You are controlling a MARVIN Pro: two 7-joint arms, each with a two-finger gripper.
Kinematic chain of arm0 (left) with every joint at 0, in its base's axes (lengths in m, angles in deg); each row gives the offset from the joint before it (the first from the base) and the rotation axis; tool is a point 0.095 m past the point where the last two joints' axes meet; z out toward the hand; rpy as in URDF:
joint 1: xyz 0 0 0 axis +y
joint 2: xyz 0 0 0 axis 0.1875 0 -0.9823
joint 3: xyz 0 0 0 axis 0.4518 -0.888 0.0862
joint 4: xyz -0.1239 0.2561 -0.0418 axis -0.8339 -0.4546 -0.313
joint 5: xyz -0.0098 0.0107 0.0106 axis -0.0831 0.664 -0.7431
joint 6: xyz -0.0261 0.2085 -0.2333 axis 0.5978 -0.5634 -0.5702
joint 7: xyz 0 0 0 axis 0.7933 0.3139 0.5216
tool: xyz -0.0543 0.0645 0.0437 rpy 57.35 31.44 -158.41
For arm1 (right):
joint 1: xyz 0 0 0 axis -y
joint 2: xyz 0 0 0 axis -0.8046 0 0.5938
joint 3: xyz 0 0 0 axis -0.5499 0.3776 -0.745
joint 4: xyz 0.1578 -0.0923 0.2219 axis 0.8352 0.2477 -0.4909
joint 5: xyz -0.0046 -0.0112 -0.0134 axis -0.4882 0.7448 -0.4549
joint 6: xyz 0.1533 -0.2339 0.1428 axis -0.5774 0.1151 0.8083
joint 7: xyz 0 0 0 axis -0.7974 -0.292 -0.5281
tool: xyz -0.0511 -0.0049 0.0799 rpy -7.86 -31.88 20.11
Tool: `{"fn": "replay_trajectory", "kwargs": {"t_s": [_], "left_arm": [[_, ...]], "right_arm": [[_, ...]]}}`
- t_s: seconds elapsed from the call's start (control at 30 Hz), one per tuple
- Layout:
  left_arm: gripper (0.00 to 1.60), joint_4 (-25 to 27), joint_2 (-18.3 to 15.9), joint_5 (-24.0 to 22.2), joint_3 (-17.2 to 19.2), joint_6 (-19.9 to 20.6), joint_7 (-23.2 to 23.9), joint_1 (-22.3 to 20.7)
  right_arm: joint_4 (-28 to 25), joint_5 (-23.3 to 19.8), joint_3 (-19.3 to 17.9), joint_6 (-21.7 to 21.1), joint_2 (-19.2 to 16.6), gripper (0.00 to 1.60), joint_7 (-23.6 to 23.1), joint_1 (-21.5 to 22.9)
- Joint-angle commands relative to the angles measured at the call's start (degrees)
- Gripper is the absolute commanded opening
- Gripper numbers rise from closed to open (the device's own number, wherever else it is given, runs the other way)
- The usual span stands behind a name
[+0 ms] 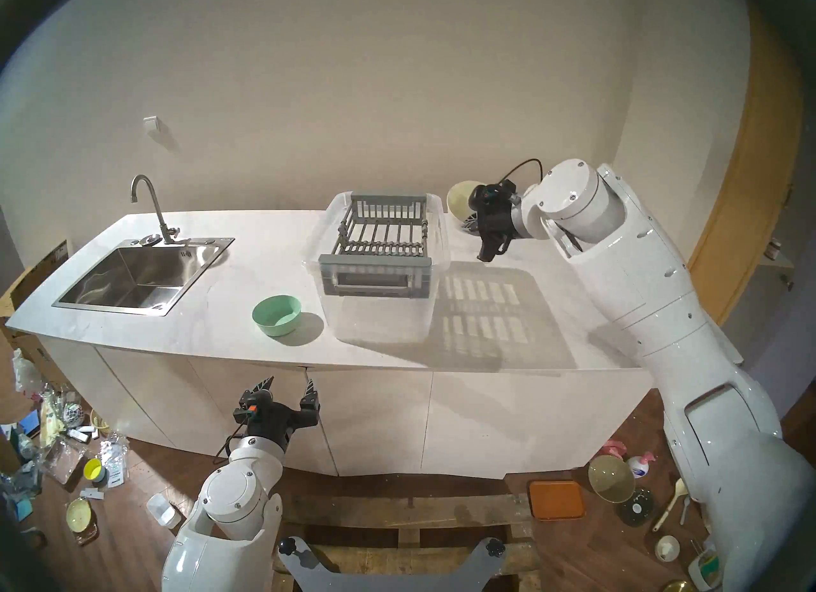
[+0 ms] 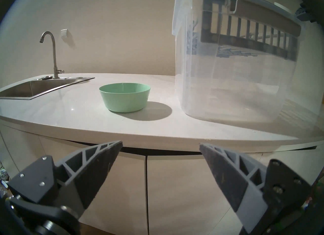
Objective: Place the plate or bowl neatly into the plate slot of the drying rack
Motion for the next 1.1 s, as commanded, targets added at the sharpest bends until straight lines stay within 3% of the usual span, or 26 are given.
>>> {"fn": "replay_trajectory", "kwargs": {"t_s": [0.0, 0.77, 1.07], "left_arm": [[1.60, 1.5, 0.0, -0.1, -0.1, -0.3, 0.3, -0.3], [1.60, 1.5, 0.0, -0.1, -0.2, -0.3, 0.2, -0.3], [1.60, 1.5, 0.0, -0.1, -0.2, -0.3, 0.2, -0.3]], "right_arm": [[-0.8, -0.4, 1.3, -0.3, 1.9, 0.00, -2.1, 2.8], [6.1, 2.2, 9.2, 0.8, 10.8, 0.00, -5.1, 11.0], [11.9, 2.3, 11.1, 2.9, 14.2, 0.00, -5.7, 13.0]]}}
